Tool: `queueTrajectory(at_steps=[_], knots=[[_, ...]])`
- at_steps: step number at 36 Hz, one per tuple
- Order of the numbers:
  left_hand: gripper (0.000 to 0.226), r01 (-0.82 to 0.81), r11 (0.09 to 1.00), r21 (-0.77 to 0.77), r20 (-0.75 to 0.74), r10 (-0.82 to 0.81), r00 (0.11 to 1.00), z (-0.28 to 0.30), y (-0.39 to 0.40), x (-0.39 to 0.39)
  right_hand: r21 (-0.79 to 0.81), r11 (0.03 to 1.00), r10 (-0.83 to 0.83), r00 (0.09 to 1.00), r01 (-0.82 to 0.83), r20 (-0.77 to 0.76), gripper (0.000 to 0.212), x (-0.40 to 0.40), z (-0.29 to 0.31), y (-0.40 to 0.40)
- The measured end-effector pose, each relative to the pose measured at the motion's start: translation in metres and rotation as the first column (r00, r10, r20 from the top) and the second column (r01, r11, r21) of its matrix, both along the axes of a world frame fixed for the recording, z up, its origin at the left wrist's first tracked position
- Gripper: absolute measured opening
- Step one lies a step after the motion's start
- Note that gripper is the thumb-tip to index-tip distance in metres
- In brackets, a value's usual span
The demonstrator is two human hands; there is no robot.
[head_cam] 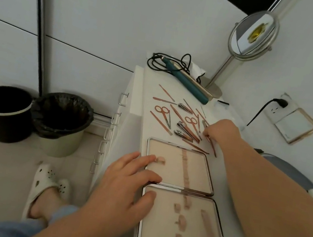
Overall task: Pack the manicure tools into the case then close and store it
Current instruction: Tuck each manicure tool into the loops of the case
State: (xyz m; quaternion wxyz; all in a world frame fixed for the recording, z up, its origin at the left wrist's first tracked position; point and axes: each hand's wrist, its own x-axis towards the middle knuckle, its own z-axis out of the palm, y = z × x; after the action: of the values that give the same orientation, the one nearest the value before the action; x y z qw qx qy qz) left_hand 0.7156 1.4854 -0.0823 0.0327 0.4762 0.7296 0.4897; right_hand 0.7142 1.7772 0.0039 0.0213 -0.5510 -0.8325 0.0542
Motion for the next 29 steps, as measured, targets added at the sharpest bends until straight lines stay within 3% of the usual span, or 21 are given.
queueTrajectory(at_steps=[5,12,15,19,25,29], knots=[[0.045,0.001,1.0,-0.024,0.019,-0.001,1.0,0.002,0.001,0.001,0.015,1.0,-0.021,0.996,0.023,-0.091,0.03,0.005,-0.001,0.001],[0.031,-0.001,0.998,-0.069,0.028,0.003,1.0,0.013,0.001,0.005,-0.047,0.999,-0.041,0.882,0.021,-0.469,0.034,0.02,0.009,-0.033],[0.026,-0.007,0.994,-0.108,0.022,0.009,1.0,0.017,-0.001,0.007,-0.04,0.995,0.056,0.868,-0.087,-0.494,0.039,0.036,0.014,-0.065],[0.029,-0.062,0.989,-0.134,0.007,0.064,0.998,0.022,-0.004,0.01,-0.055,0.955,0.216,0.809,-0.292,-0.546,0.02,0.082,0.01,-0.113],[0.035,-0.159,0.976,-0.148,-0.075,0.149,0.986,0.035,-0.008,0.02,-0.054,0.896,0.341,0.76,-0.441,-0.553,0.014,0.15,0.006,-0.165],[0.052,-0.06,0.994,-0.092,0.076,0.067,0.995,0.051,-0.014,0.036,-0.002,0.85,0.437,0.706,-0.527,-0.557,0.015,0.18,0.002,-0.18]])
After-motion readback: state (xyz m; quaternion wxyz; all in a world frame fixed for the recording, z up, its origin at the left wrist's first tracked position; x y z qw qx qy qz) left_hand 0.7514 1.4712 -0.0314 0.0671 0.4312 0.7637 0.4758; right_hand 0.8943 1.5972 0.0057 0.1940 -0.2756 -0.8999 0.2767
